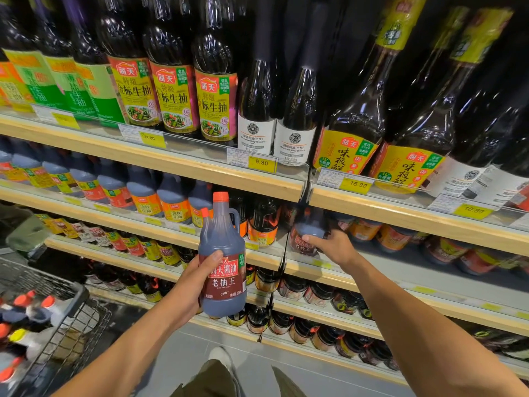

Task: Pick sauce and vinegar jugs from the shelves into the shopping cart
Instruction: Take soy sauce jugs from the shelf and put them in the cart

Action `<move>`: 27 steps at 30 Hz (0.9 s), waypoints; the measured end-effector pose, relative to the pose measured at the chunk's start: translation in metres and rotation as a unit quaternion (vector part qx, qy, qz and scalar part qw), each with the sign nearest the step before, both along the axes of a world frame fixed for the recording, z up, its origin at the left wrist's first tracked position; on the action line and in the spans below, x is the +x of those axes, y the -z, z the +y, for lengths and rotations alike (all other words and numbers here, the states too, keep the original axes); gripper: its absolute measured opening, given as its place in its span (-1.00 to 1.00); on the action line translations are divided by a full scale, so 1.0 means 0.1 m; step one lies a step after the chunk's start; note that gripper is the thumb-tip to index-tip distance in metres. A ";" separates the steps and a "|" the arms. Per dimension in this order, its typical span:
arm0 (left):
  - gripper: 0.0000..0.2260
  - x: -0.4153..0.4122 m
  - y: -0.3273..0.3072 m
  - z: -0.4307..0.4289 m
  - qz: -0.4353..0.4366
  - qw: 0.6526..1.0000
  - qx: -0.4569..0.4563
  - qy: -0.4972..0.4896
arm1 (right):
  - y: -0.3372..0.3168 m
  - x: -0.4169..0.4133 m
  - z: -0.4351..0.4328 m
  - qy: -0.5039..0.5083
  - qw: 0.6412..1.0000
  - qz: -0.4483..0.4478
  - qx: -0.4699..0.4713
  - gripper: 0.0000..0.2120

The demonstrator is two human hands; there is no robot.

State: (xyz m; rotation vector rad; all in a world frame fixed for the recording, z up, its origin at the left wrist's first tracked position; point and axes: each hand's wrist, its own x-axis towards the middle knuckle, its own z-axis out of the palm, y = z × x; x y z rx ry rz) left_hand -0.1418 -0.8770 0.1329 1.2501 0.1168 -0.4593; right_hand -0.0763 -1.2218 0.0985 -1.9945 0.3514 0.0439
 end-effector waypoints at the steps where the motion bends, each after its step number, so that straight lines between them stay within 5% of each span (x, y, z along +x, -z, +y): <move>1: 0.00 0.01 0.00 0.01 -0.001 1.000 0.000 0.000 | -0.01 0.02 0.04 -0.004 1.000 0.003 0.000 -0.52; 11: 0.01 0.02 -0.02 -0.03 -0.009 1.000 0.000 0.021 | -0.22 -0.16 0.19 -0.020 0.999 -0.004 0.027 -0.57; 16: -0.01 -0.03 -0.06 -0.21 -0.008 0.999 0.003 0.049 | -0.26 -0.52 0.14 0.129 0.991 -0.017 0.011 -0.60; 21: 0.00 -0.10 -0.05 -0.55 0.014 0.997 -0.006 0.081 | -0.46 -1.03 0.38 -0.054 0.990 0.046 0.123 -0.81; 27: -0.13 -0.23 -0.05 -0.97 0.008 0.990 -0.019 0.139 | -0.69 -1.33 0.51 -0.153 0.976 0.062 0.144 -0.40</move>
